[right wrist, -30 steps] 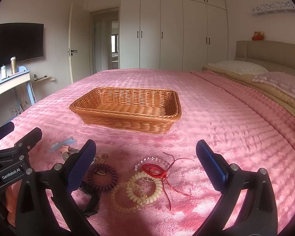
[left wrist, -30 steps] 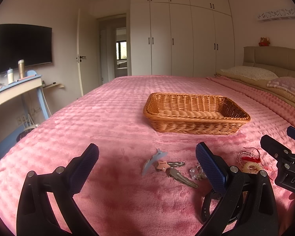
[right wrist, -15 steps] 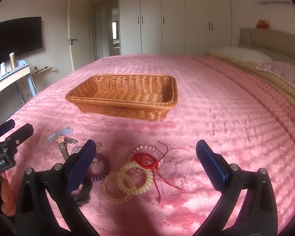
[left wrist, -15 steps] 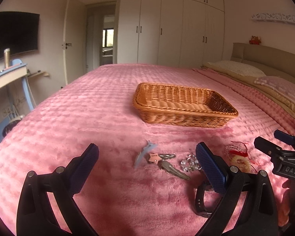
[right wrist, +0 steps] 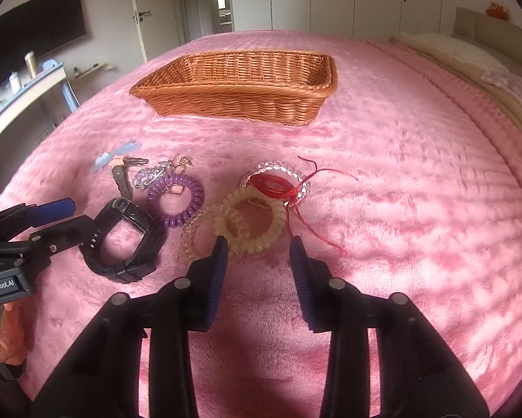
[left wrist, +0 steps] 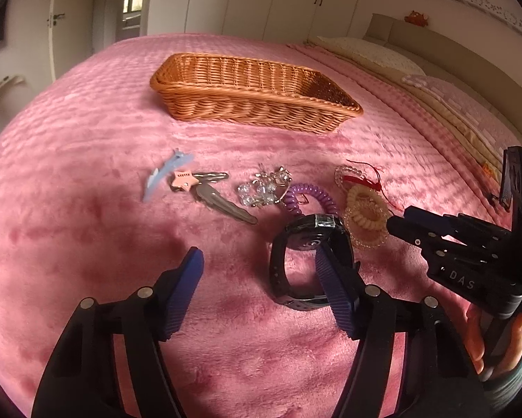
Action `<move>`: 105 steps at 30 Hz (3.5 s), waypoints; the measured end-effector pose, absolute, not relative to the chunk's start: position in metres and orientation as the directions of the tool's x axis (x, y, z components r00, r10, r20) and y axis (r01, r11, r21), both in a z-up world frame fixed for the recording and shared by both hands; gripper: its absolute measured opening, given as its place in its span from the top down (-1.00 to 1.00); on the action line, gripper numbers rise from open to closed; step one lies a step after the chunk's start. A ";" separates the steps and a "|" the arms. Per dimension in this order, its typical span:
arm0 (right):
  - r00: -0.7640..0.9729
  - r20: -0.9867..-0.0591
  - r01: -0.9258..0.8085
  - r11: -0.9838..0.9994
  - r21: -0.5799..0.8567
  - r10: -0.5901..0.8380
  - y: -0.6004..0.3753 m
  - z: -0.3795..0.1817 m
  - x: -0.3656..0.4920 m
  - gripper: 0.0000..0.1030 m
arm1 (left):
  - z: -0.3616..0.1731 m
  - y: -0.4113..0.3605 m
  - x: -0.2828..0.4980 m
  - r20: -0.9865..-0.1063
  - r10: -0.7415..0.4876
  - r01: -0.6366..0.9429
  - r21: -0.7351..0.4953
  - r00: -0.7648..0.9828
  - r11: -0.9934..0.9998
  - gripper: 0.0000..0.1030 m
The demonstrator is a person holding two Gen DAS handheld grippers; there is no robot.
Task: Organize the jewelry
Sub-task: 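Grasp the black watch with the left gripper while the right gripper grasps the clear coil hair tie, then carry the watch and hair tie into the wicker basket and open both grippers, then grasp the blue hair clip with the left gripper while the right gripper grasps the purple coil hair tie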
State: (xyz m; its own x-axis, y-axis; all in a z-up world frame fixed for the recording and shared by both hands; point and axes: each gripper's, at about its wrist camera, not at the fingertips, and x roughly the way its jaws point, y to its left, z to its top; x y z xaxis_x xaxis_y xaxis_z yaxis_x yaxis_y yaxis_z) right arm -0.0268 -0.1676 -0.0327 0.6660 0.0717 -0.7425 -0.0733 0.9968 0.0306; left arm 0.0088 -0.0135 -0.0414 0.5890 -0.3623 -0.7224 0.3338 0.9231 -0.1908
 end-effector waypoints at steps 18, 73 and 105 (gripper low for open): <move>0.647 -0.759 -0.140 0.990 -0.024 0.073 -0.146 -0.045 -0.004 0.75 | -0.053 -0.031 0.016 -0.763 -0.326 0.333 -0.154 0.558 0.930 0.83; 0.652 -0.744 -0.026 0.985 0.171 0.147 -0.202 0.014 0.201 0.57 | 0.049 -0.033 0.198 -0.606 -0.335 0.319 -0.139 0.721 0.937 0.43; 0.615 -0.756 -0.156 0.975 0.161 0.223 -0.128 -0.044 0.034 0.40 | -0.032 0.067 0.092 -0.708 -0.357 0.261 -0.247 0.610 0.933 0.21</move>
State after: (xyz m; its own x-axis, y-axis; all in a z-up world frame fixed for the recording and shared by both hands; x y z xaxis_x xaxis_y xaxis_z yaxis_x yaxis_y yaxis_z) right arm 0.0338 -0.1280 -0.0440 0.6153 0.2234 -0.7560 -0.1561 0.9746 0.1608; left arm 0.0923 0.0672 -0.0324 0.6095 -0.3575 -0.7076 0.2606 0.9333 -0.2470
